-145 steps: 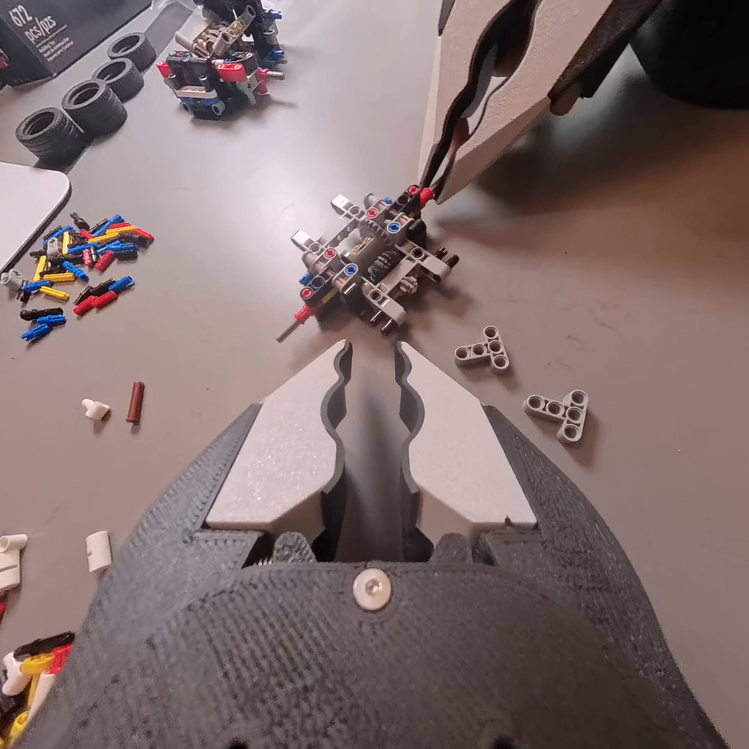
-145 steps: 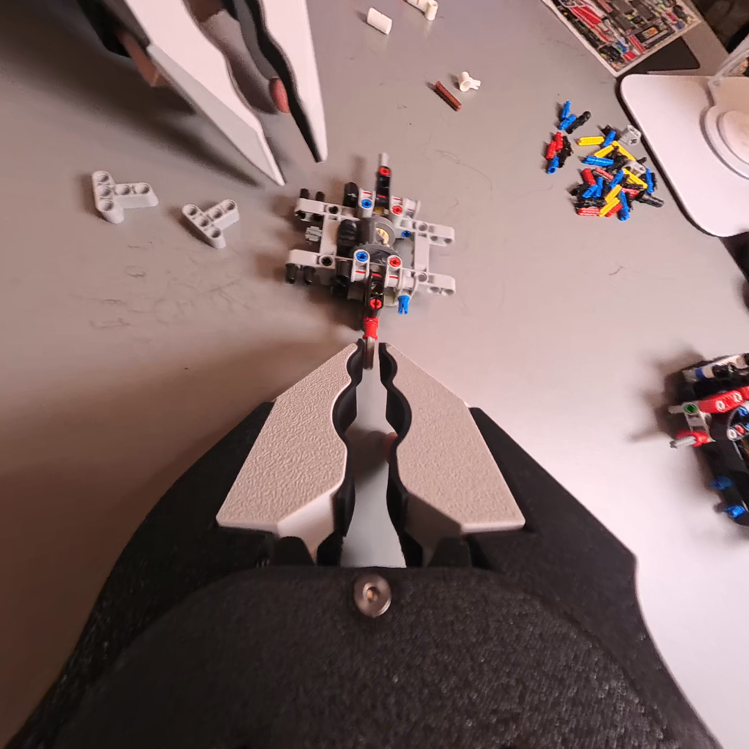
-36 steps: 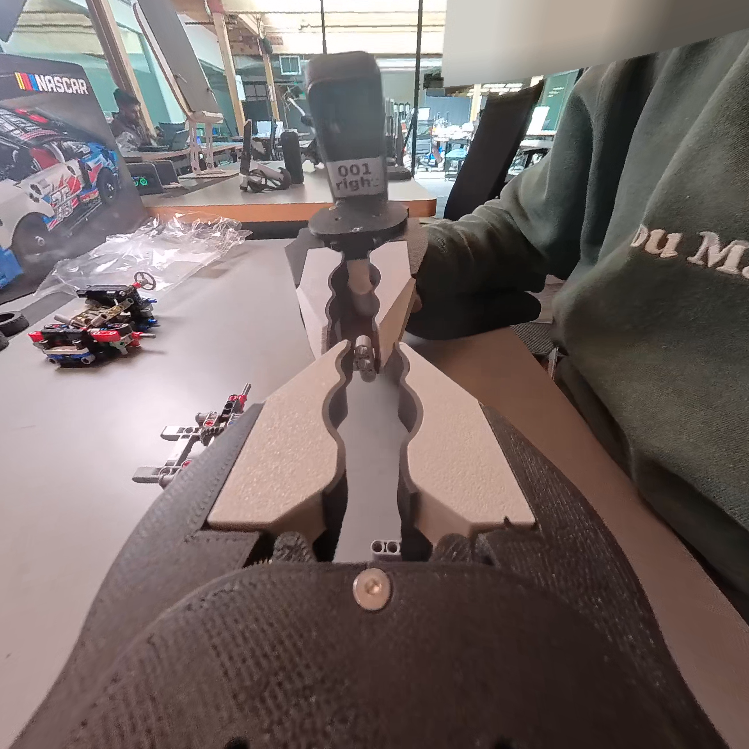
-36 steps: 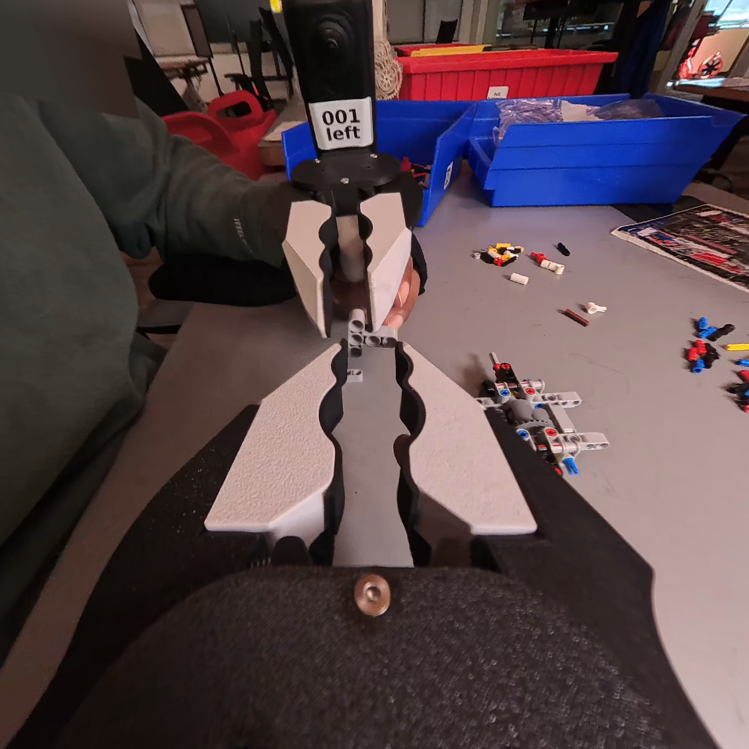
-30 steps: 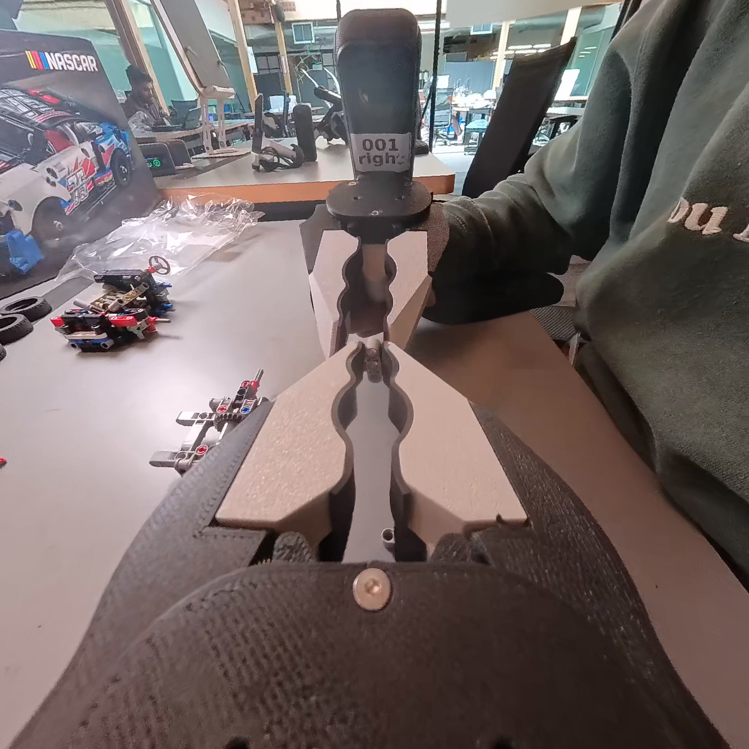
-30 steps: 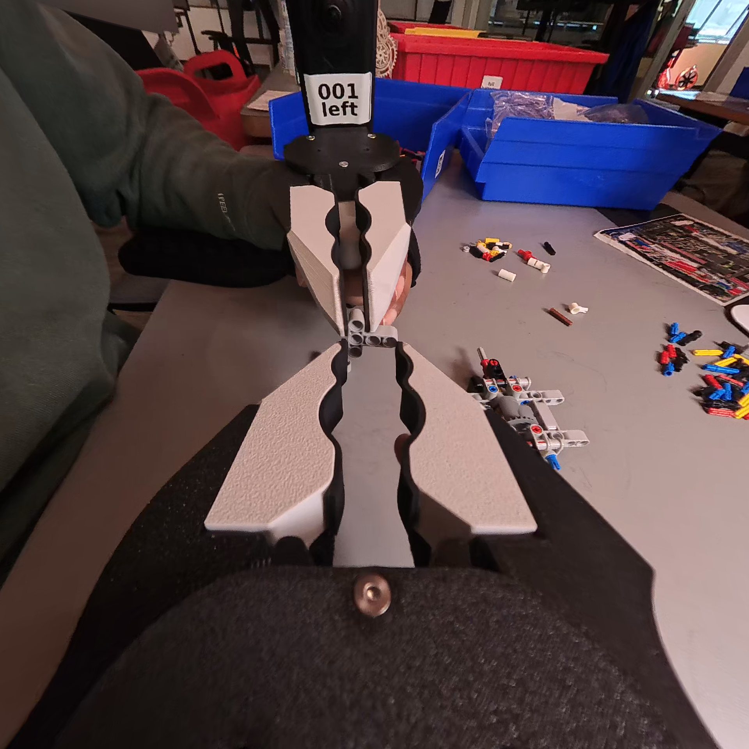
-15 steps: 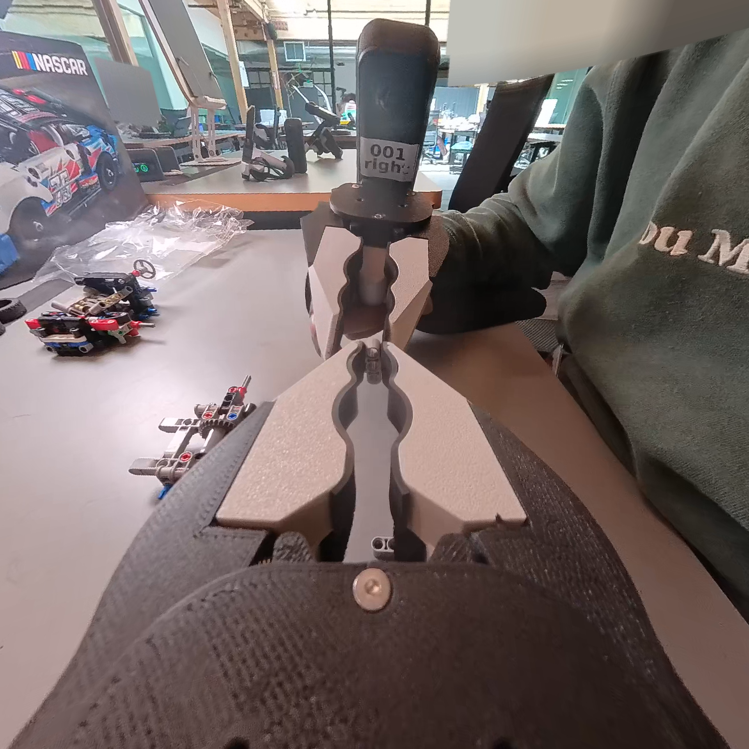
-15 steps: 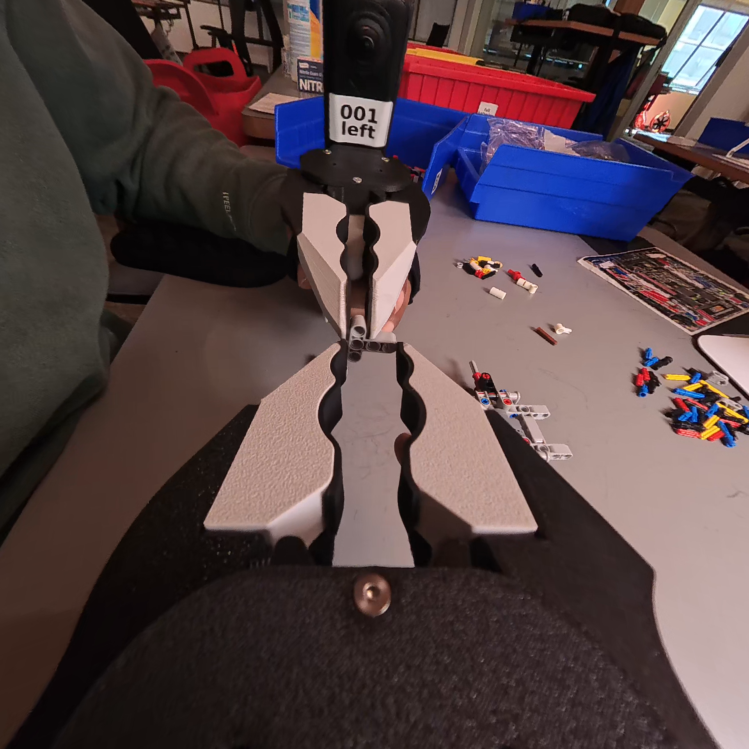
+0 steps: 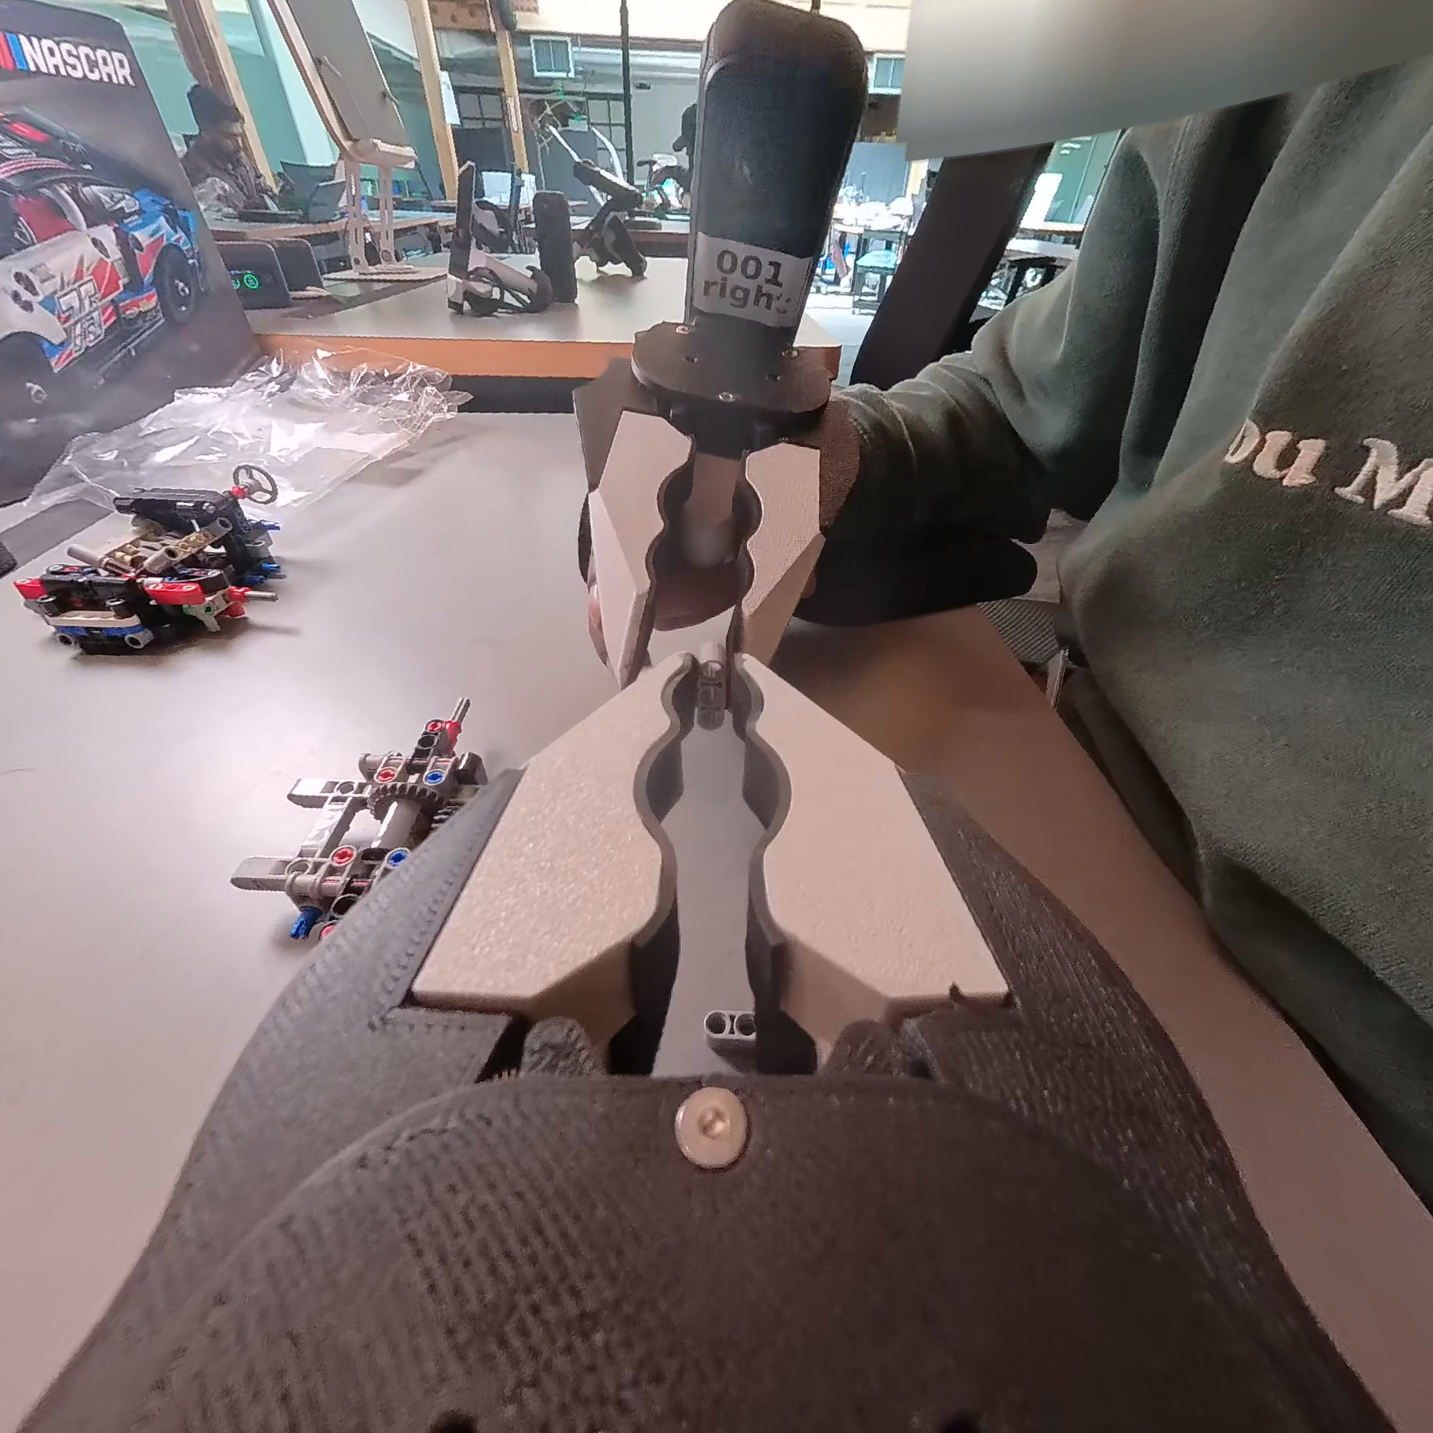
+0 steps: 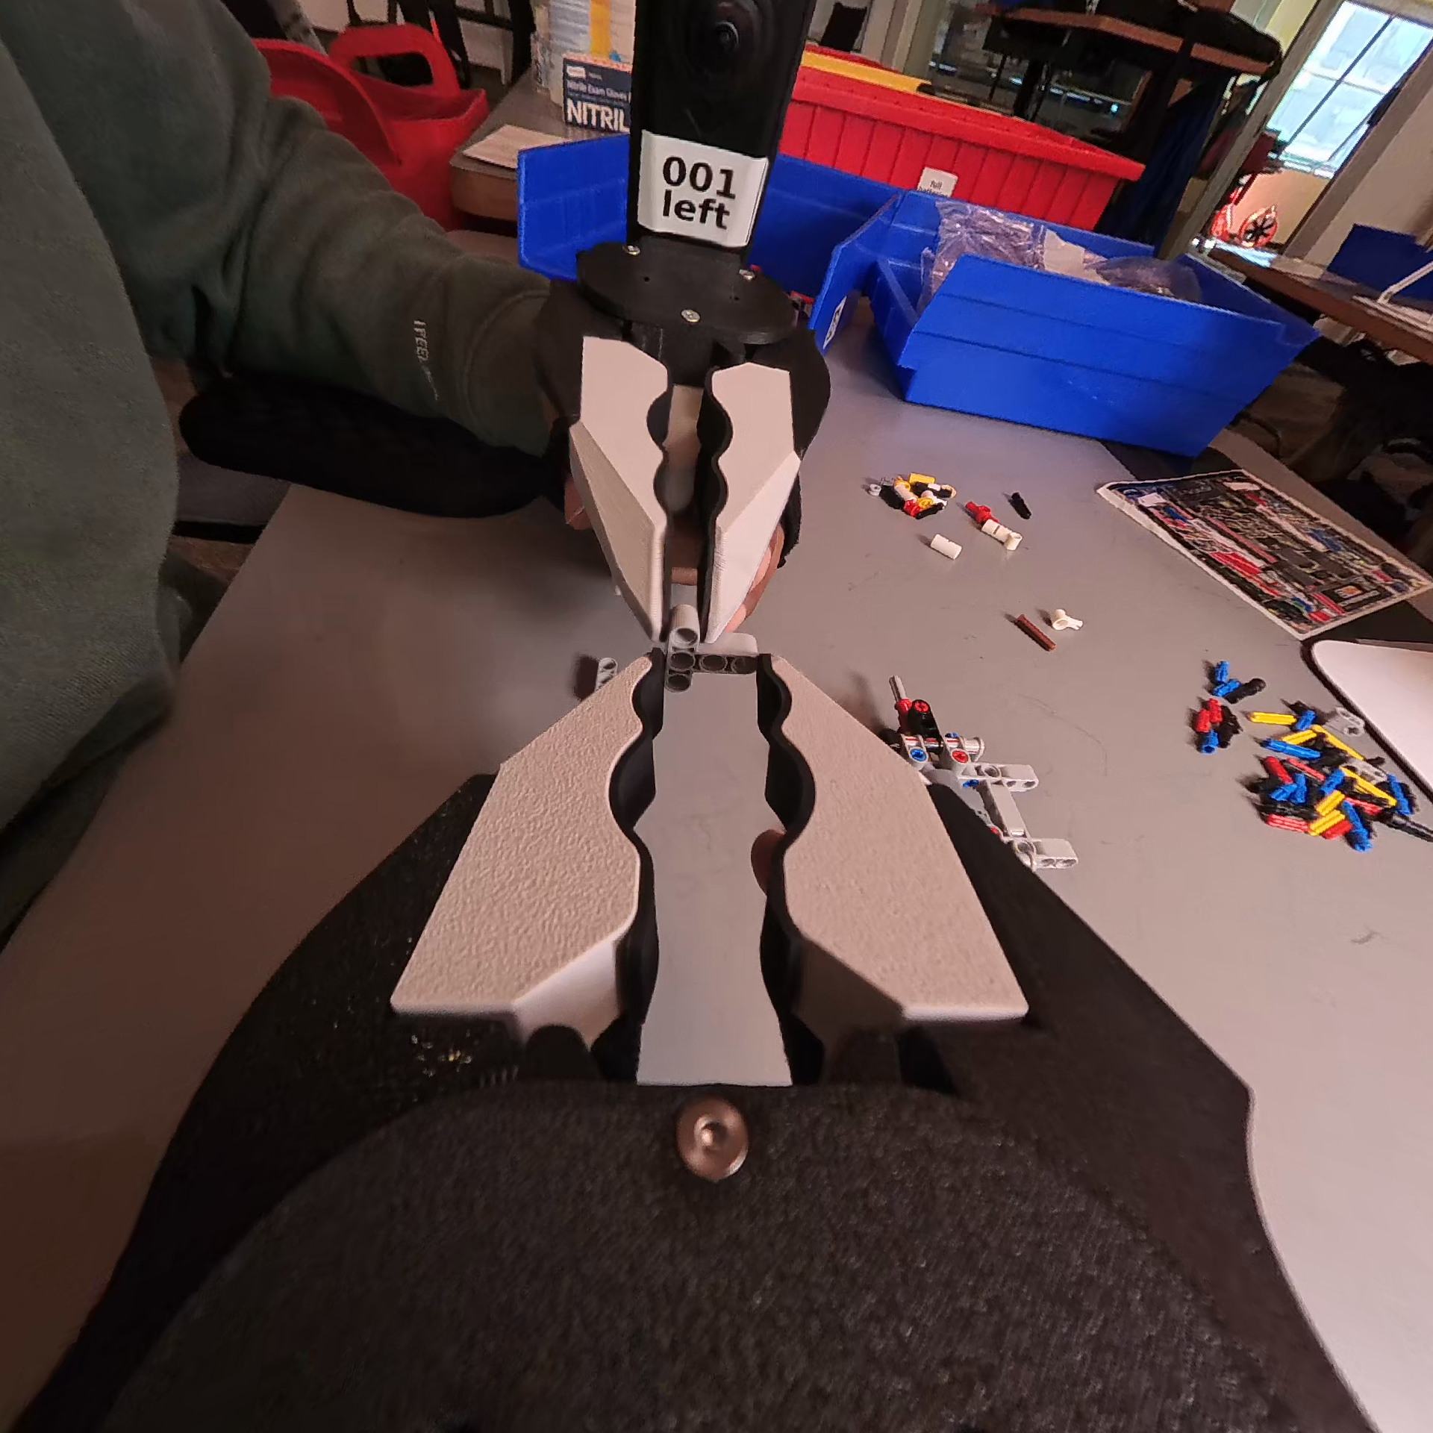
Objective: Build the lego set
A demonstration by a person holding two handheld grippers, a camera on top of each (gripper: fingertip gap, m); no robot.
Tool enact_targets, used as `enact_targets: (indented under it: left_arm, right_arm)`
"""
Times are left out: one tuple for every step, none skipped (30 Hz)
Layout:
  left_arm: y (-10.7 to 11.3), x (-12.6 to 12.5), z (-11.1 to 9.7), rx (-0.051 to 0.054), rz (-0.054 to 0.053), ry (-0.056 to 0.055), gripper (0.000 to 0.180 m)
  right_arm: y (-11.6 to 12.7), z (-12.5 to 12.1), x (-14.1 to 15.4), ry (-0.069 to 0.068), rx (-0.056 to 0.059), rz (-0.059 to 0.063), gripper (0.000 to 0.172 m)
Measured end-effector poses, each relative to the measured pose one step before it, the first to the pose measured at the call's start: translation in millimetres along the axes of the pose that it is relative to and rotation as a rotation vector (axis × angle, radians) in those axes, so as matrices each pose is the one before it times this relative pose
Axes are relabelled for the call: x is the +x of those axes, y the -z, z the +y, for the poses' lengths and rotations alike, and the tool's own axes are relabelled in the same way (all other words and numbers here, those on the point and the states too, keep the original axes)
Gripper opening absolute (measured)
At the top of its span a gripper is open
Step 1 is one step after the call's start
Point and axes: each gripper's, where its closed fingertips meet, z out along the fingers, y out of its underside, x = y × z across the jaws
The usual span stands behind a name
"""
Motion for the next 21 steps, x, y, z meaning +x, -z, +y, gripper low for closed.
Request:
enact_targets:
  left_arm:
    - [-0.26,-0.27,0.68,-0.0054,-0.0032,-0.0042,0.006]
    - [-0.17,-0.15,0.29,-0.0016,-0.002,-0.0027,0.006]
    - [0.11,-0.3,-0.53,0.0034,-0.0022,-0.0017,0.006]
    - [0.08,-0.17,-0.99,0.0054,-0.0009,-0.0017,0.006]
    - [0.15,0.31,-0.78,0.0046,0.0015,-0.0026,0.006]
    - [-0.08,0.33,-0.57,0.0036,0.0013,-0.0035,0.006]
    - [-0.22,0.64,-0.3,0.0021,0.0027,-0.0023,0.006]
    - [-0.32,1.01,-0.3,0.002,0.0052,0.0002,0.006]
    - [-0.11,0.68,-0.44,0.0032,0.0035,0.0005,0.006]
    - [-0.09,0.23,-0.43,0.0032,0.0014,0.0002,0.006]
    - [0.08,-0.04,-0.23,0.0018,0.0014,0.0022,0.006]
    - [0.08,-0.12,-0.13,0.001,0.0007,0.0036,0.006]
    - [0.03,-0.13,0.09,0.0001,-0.0003,0.0027,0.006]
    - [-0.07,-0.27,0.23,-0.0018,-0.0018,0.0013,0.006]
    - [-0.16,-0.35,0.49,-0.0023,-0.0032,0.0001,0.006]
    - [-0.04,-0.42,0.18,-0.0007,-0.0031,-0.0006,0.006]
    - [0.07,-0.43,0.03,-0.0002,-0.0031,-0.0012,0.006]
    - [0.44,-0.95,-0.09,-0.0005,-0.0049,-0.0016,0.008]
    - [0.87,-1.87,-0.44,0.0002,-0.0082,0.0,0.012]
    - [1.29,-2.93,-0.33,-0.0003,-0.0122,0.0025,0.014]
    - [1.68,-4.17,0.3,-0.0033,-0.0177,0.0037,0.016]
  right_arm:
    - [-0.35,0.64,0.11,0.0063,-0.0031,0.0036,0.022]
    - [0.01,0.09,0.15,0.0026,0.0007,0.0014,0.022]
    - [0.17,-0.67,0.42,-0.0015,0.0054,0.0028,0.023]
    - [0.2,-0.87,0.12,-0.0013,0.006,0.0014,0.023]
    - [0.18,-0.7,-0.07,0.0,0.0034,0.0006,0.023]
    - [-0.01,-0.49,0.0,0.0012,0.0027,0.0016,0.023]
    - [0.06,-0.35,-0.35,0.0013,0.0017,-0.001,0.023]
    - [0.08,-0.24,-0.87,0.0008,0.0018,-0.0049,0.024]
    - [-0.01,-0.64,-0.74,0.0,0.0031,-0.0032,0.023]
    - [0.0,-0.46,-0.1,0.0004,0.0017,0.0008,0.023]
    - [-0.06,-0.21,0.11,0.0017,-0.0004,0.0015,0.022]
    - [0.19,-0.06,0.24,0.0011,-0.0016,0.0007,0.022]
    - [0.08,0.01,0.11,0.0005,-0.0015,-0.0001,0.022]
    - [-0.11,0.47,0.21,-0.0009,-0.0028,0.0,0.022]
    - [-0.05,0.46,0.29,-0.002,-0.0024,-0.0001,0.022]
    - [0.03,0.32,0.2,-0.0029,-0.0009,-0.0011,0.022]
    - [0.07,0.5,0.34,-0.0032,-0.0021,-0.0009,0.022]
    - [0.26,1.01,0.93,-0.0017,-0.0058,0.0022,0.022]
    - [0.47,1.75,1.63,0.0006,-0.0095,0.0047,0.022]
    - [0.94,2.01,2.51,0.0008,-0.0098,0.0081,0.022]
    - [1.42,2.58,3.37,-0.0005,-0.0113,0.0097,0.022]
